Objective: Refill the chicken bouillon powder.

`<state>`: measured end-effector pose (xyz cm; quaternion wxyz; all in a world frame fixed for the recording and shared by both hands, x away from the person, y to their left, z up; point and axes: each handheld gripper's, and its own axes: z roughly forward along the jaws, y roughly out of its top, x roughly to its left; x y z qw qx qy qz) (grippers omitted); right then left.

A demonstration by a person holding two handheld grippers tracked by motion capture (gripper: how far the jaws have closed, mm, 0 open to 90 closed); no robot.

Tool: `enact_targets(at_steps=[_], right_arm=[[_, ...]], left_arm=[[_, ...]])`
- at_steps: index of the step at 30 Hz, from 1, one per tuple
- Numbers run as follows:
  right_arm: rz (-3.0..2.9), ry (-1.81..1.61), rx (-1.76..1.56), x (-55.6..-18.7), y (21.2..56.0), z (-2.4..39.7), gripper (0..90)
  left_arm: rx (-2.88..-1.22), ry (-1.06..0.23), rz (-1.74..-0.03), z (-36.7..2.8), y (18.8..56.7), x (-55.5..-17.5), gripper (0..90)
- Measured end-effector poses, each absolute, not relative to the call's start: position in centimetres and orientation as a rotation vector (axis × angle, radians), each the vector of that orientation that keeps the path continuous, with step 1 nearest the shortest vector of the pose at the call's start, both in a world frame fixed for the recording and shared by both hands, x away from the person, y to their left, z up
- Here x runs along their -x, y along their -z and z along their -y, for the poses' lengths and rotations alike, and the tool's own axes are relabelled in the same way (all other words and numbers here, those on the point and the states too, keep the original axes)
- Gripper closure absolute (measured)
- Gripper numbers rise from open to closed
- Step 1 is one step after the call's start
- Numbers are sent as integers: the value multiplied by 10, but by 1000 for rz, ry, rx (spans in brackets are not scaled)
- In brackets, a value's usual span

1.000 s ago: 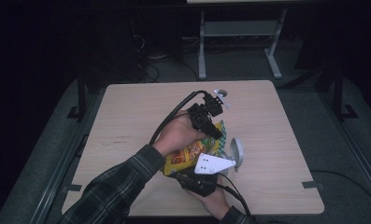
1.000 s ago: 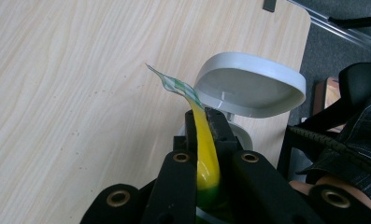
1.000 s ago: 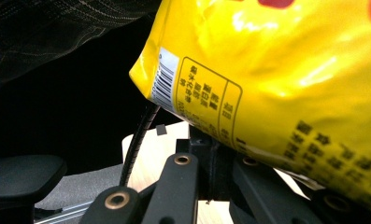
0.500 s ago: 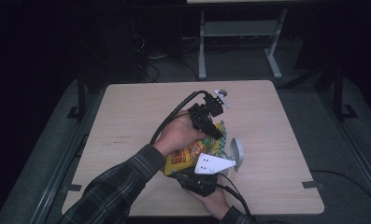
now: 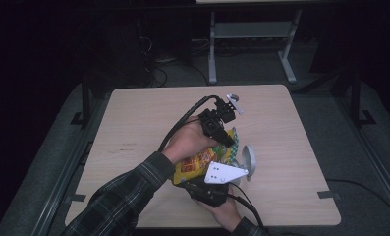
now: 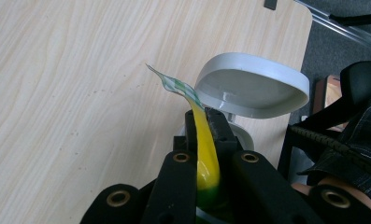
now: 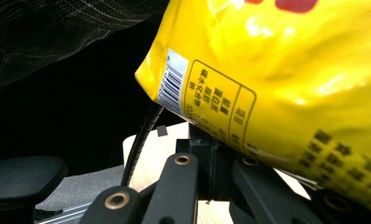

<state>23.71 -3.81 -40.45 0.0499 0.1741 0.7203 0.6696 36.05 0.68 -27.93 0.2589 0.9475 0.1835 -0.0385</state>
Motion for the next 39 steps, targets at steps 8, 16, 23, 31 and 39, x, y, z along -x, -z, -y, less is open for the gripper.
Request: enact_targets(at_steps=[8, 16, 23, 31, 39], right_arm=[[-2195, -2048, -536, -237, 404, 38, 900], [-2193, -2053, -534, -237, 404, 38, 900], [-2194, -2055, -532, -237, 404, 38, 900], [-2195, -2055, -530, -237, 404, 38, 900], [-2195, -2054, -527, -237, 404, 38, 900]], left_arm=[[-2573, 102, -499, -5, 280, -360, 897], [-2577, 104, -495, -5, 280, -361, 897], [-2577, 107, -501, -4, 280, -361, 897], [-2577, 106, -500, -4, 280, -361, 897], [-2576, 105, -501, -4, 280, -361, 897]])
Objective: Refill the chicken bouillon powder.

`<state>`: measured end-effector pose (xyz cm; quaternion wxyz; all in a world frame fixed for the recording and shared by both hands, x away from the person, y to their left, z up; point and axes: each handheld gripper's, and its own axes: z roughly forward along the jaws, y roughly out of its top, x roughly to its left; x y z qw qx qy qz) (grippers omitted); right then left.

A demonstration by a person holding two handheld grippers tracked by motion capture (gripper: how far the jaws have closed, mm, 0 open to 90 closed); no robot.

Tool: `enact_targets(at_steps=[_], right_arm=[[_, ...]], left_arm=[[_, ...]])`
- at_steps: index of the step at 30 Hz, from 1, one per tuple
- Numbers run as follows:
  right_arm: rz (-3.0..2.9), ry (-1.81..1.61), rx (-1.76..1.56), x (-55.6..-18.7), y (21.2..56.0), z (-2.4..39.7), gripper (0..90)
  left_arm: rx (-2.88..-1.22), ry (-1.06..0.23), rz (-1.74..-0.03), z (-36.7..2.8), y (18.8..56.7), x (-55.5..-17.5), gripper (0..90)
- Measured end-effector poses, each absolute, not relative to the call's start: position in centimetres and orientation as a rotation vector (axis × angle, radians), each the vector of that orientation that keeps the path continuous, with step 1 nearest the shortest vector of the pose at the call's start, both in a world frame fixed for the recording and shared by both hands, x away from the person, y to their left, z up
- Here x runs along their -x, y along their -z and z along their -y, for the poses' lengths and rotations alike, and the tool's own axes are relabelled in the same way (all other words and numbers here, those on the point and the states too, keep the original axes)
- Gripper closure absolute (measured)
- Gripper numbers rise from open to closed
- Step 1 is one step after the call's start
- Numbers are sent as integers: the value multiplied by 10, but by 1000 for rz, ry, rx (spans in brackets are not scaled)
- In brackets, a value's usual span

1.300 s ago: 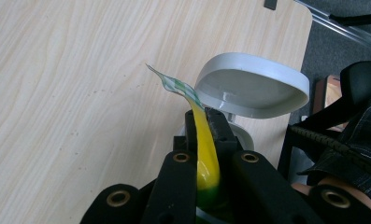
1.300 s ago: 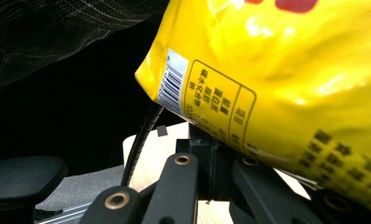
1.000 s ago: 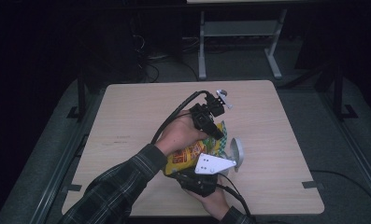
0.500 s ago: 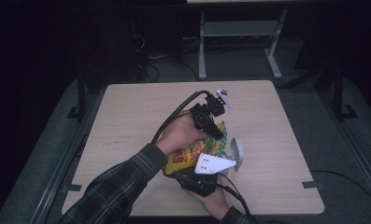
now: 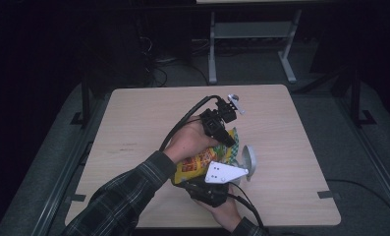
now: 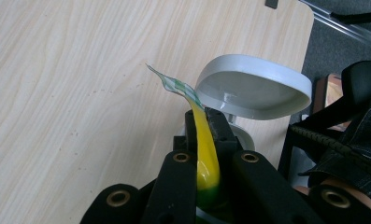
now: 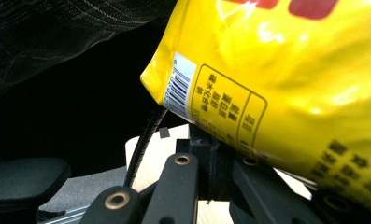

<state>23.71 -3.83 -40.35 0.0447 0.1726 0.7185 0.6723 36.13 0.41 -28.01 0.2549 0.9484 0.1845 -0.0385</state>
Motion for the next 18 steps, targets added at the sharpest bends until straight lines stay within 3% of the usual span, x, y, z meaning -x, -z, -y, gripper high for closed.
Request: enact_targets(at_steps=[18], right_arm=[[-2196, -2054, -525, -237, 404, 38, 900]], left_arm=[[-2577, 106, -505, -5, 281, -362, 897]])
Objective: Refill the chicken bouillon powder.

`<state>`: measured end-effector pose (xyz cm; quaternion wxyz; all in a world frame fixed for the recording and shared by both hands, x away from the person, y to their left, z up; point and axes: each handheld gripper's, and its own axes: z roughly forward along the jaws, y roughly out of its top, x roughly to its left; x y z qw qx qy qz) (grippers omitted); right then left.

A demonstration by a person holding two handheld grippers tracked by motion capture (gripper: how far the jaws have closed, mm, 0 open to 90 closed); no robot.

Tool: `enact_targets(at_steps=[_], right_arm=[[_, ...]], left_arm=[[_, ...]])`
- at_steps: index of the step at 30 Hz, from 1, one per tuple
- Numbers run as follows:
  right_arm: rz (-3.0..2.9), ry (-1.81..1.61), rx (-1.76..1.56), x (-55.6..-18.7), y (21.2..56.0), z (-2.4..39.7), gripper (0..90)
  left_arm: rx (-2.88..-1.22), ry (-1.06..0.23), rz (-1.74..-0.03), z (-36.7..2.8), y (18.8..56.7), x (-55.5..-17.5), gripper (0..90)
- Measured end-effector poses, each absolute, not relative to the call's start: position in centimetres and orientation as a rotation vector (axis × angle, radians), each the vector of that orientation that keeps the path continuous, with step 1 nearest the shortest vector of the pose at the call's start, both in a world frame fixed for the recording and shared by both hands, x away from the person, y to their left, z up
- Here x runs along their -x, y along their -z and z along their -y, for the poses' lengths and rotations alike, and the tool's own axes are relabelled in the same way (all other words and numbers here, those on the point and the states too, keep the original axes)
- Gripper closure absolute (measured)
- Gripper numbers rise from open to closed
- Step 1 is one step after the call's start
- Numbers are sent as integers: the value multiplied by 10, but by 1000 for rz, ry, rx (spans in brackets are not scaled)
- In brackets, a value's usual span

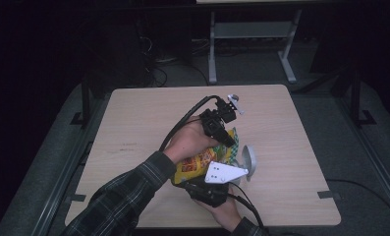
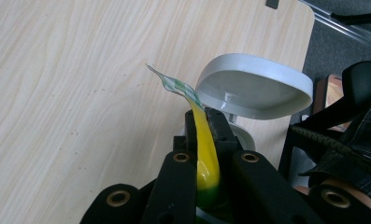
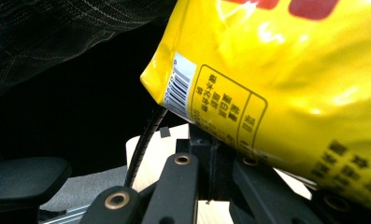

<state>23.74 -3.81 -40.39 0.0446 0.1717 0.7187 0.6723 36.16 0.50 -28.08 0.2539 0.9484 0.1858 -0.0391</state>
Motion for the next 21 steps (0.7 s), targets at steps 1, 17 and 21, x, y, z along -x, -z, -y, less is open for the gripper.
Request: enact_targets(at_steps=[1, 17, 21], right_arm=[[-2196, -2055, -525, -237, 404, 38, 900], [-2198, -2053, -512, -237, 402, 37, 900], [-2207, -2059, -510, -237, 401, 37, 900]], left_arm=[[-2577, 106, -505, -5, 281, -362, 897], [-2559, 103, -507, -9, 277, -360, 897], [-2565, 103, -510, -8, 278, -360, 897]])
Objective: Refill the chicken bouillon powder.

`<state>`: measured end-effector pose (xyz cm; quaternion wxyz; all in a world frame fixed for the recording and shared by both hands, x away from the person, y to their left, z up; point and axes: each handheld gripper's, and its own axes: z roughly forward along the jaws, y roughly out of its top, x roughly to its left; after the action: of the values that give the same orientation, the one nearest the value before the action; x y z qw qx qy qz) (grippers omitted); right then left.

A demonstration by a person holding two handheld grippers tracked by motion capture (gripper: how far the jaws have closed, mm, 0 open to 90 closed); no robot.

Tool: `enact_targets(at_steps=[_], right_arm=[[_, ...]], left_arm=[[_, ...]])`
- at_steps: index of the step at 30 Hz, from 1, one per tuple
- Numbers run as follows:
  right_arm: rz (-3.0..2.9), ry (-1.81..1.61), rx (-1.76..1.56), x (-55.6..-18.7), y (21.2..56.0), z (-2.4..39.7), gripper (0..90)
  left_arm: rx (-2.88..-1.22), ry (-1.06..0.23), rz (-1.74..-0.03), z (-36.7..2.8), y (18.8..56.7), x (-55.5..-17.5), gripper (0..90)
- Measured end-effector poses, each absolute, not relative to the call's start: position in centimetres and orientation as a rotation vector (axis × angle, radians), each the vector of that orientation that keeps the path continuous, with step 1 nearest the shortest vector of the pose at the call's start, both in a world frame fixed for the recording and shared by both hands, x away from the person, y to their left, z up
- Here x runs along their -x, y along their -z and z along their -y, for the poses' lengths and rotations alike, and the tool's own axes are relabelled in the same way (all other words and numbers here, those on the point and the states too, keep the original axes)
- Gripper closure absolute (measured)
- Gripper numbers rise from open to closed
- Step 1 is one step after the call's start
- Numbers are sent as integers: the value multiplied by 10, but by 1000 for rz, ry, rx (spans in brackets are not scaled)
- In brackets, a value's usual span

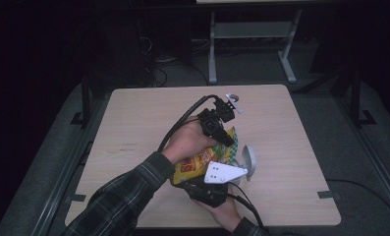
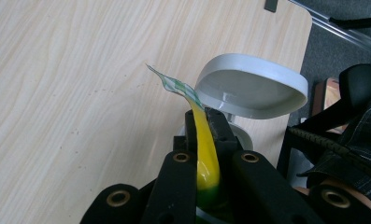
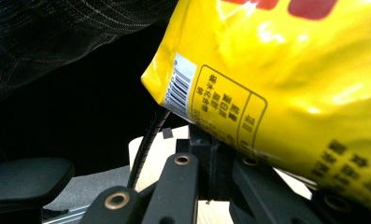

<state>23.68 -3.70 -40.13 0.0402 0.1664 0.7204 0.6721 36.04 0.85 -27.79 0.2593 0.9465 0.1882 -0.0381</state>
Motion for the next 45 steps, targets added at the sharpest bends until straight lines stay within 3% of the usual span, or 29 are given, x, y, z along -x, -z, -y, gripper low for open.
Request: enact_targets(at_steps=[45], right_arm=[[-2201, -2071, -515, -237, 401, 36, 900]], left_arm=[[-2562, 102, -526, -9, 278, -361, 897]])
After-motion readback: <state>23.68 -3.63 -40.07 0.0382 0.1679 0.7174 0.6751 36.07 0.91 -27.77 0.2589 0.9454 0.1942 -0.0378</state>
